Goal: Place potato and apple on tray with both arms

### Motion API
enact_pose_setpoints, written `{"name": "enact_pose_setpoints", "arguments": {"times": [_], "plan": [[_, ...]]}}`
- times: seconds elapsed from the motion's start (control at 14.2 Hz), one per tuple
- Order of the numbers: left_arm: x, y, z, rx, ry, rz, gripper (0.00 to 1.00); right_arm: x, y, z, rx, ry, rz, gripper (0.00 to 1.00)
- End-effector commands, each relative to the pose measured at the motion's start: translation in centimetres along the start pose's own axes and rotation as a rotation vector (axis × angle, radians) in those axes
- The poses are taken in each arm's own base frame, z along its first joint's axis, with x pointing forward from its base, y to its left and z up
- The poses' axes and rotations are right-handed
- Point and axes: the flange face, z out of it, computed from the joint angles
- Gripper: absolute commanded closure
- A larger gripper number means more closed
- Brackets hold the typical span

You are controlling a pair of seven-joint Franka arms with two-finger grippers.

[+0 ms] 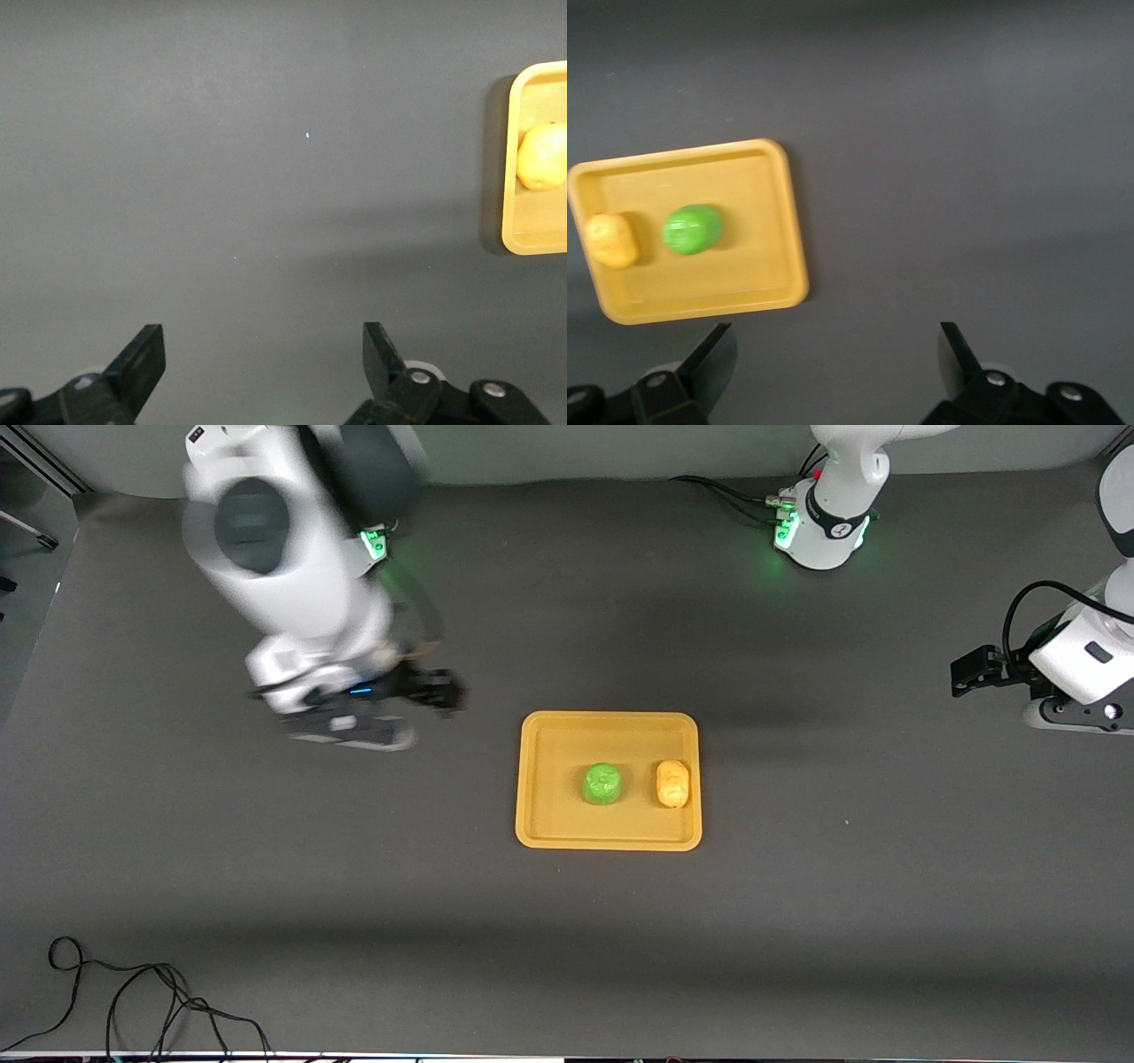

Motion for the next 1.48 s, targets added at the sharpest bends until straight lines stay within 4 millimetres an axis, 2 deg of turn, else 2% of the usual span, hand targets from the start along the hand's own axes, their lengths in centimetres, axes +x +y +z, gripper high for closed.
{"name": "enact_pose_setpoints", "arguments": {"times": [0.0,0.28,0.42,0.49,0.63,0.99,1.41], "plan": [[-0.2,-0.2,-0.3,-0.001,0.022,0.011,0.0,0.1,9.3,-1.4,0.015,-0.008,-0.064,0.0],[-0.3,-0.2,-0.3,-0.004,0.02,-0.005,0.0,1.9,20.1,-3.3,0.016,0.018,-0.12,0.0],[-0.3,-0.4,-0.2,-0.004,0.019,-0.008,0.0,2.6,24.9,-3.9,0.022,0.023,-0.135,0.0],[-0.3,-0.4,-0.2,-0.004,0.019,-0.008,0.0,2.8,26.5,-4.0,0.023,0.025,-0.138,0.0],[-0.4,-0.4,-0.2,-0.003,0.011,-0.006,0.0,3.0,27.9,-3.9,0.0,0.023,-0.133,0.0],[-0.8,0.6,-0.6,0.0,-0.003,0.007,0.0,3.1,28.2,-4.2,-0.004,0.029,-0.124,0.0],[-0.9,0.5,-0.5,-0.001,-0.006,0.01,0.0,2.9,27.9,-4.3,-0.006,0.018,-0.127,0.0]]}}
